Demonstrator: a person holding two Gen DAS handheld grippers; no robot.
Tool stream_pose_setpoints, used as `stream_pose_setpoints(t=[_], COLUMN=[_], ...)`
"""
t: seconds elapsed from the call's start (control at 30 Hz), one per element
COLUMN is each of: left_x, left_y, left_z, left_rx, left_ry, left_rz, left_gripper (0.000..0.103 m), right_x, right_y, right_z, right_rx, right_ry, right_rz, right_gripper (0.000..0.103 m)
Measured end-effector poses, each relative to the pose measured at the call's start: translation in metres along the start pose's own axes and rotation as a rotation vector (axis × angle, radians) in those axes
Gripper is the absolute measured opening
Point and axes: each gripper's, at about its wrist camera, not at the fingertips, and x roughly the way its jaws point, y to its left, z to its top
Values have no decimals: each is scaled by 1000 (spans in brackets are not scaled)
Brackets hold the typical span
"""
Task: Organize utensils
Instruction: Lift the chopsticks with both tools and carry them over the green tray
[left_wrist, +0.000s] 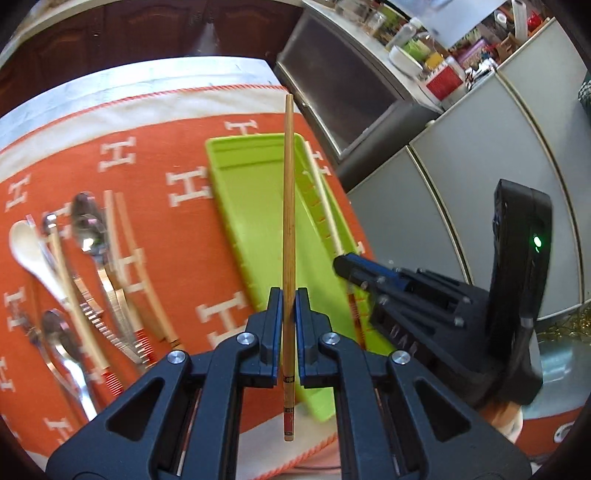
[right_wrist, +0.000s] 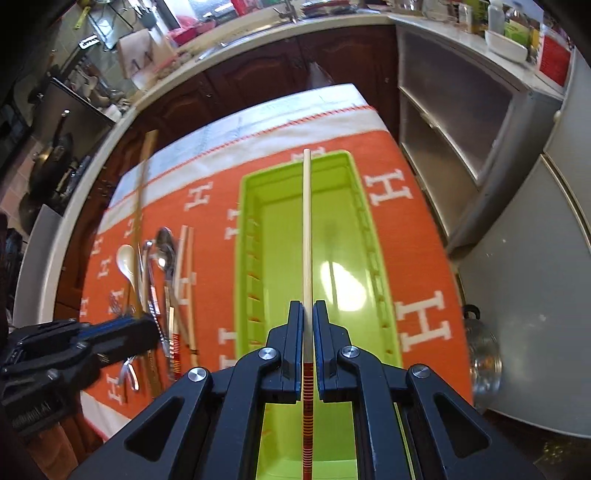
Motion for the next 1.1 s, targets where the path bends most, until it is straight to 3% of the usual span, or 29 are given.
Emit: stream_pose_setpoints(t=[0.13,0.23,0.3,0.43,0.57,0.67,0.83,1.1], left_x=[25,37,42,42,29,23,29,38], left_y=[-12,-13,-8,2,5,9,27,62], left_z=[4,3,2,-1,-5,-8,-11,-11], left_rx=[1,-2,-11,-22,8,29,59,164], left_ry=[17,30,50,43,6,-2,15,23], left_rz=[24,59,59,76,88,111,168,261], left_gripper=[4,5,5,19,25,25,25,25], right_x=[3,0,-2,2,18,29,35,38], right_y=[-16,-23,-25,-34,-37,-39,-38,-31], right_z=[-3,-3,-2,2,0,-4,-9,-11], right_rx=[27,36,39,48,62,80,93,84], right_ry=[14,-7,-28,-31,2,27,36,37], right_rz=[-22,-35,-66,-111,-112,-103,-101,-111], right_gripper=[8,23,25,35,34,20,11,10])
